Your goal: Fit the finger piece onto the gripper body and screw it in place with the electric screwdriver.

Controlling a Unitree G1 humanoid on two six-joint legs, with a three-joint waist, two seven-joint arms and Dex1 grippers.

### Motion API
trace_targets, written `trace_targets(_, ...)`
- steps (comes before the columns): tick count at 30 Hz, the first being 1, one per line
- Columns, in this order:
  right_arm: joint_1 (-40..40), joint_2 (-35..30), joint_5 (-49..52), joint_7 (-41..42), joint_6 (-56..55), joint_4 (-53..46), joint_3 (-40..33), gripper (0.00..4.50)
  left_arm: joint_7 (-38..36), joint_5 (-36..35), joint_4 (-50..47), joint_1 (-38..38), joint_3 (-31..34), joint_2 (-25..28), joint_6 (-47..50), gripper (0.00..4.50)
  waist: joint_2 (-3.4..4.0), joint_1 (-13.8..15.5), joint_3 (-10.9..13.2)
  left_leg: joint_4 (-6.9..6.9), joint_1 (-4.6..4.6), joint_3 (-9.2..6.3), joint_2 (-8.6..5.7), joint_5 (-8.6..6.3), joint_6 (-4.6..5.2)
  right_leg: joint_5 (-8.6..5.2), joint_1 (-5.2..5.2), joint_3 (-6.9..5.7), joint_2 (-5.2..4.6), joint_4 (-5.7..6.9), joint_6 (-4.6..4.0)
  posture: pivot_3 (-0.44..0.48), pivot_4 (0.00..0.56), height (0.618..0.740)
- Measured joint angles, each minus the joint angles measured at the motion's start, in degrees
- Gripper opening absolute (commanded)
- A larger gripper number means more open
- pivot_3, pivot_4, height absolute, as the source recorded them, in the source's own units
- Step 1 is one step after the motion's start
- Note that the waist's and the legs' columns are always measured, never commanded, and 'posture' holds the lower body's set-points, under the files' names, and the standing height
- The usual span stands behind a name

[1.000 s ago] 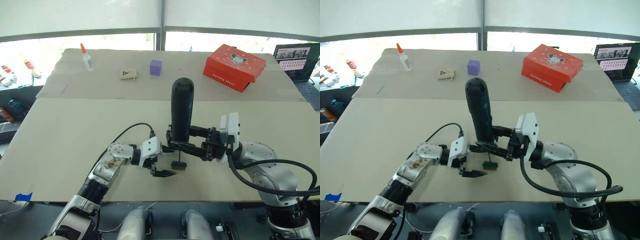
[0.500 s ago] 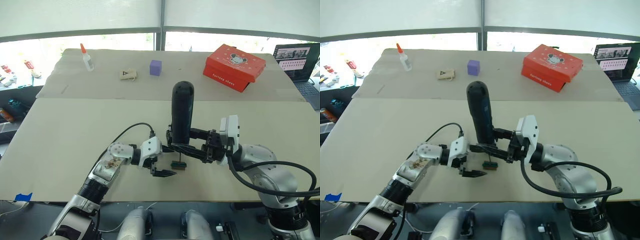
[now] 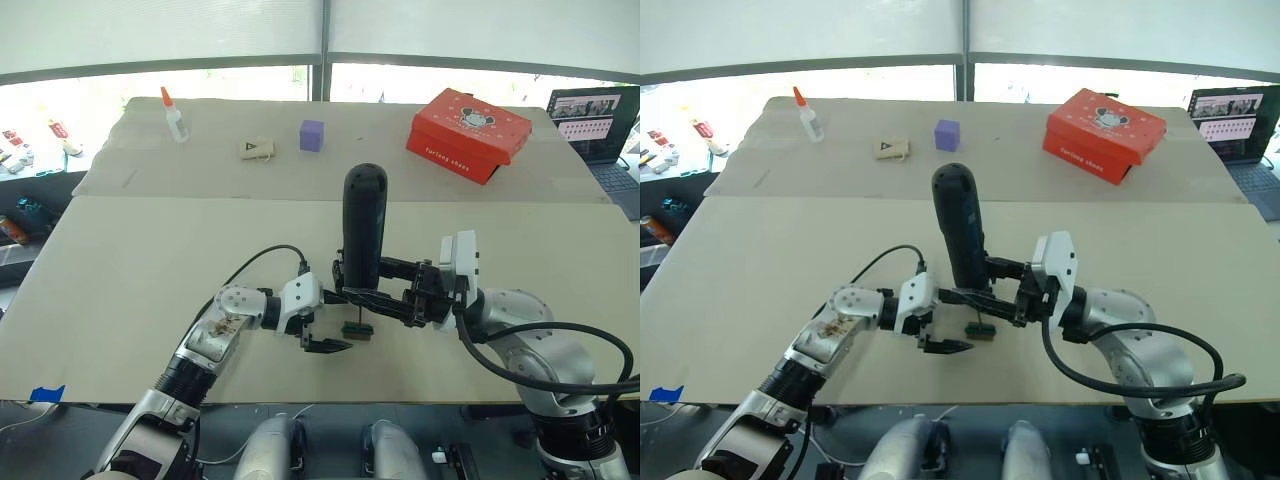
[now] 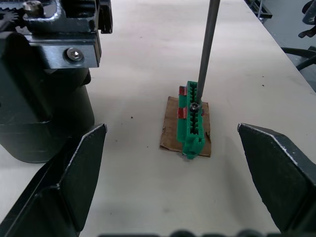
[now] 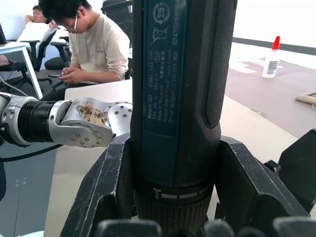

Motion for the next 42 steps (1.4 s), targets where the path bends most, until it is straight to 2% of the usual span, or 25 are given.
trace_targets(18,-1.9,-0.6,2.1,-1.3,0.4,-1.3,-0.2,1.92,0.0,0.0,0.2,-0.3,0.0,-0.2,0.0,4.5,0.0,0.0,0.0,0.0,0.0,0.0,0.0,0.0,0.0,0.0,0.01,0.0,0.0,0.0,0.0,0.0,0.15,0.74)
trace_targets(42,-0.7,0.3,0.0,-0.3,-0.2,0.2,0.1,1.92,0.0,0.0,0.2,-0.3,0.0,-0.3,0.0,4.5,0.0,0.0,0.0,0.01,0.0,0.0,0.0,0.0,0.0,0.0,0.0,0.0,0.0,0.0,0.0,0.0,0.15,0.74)
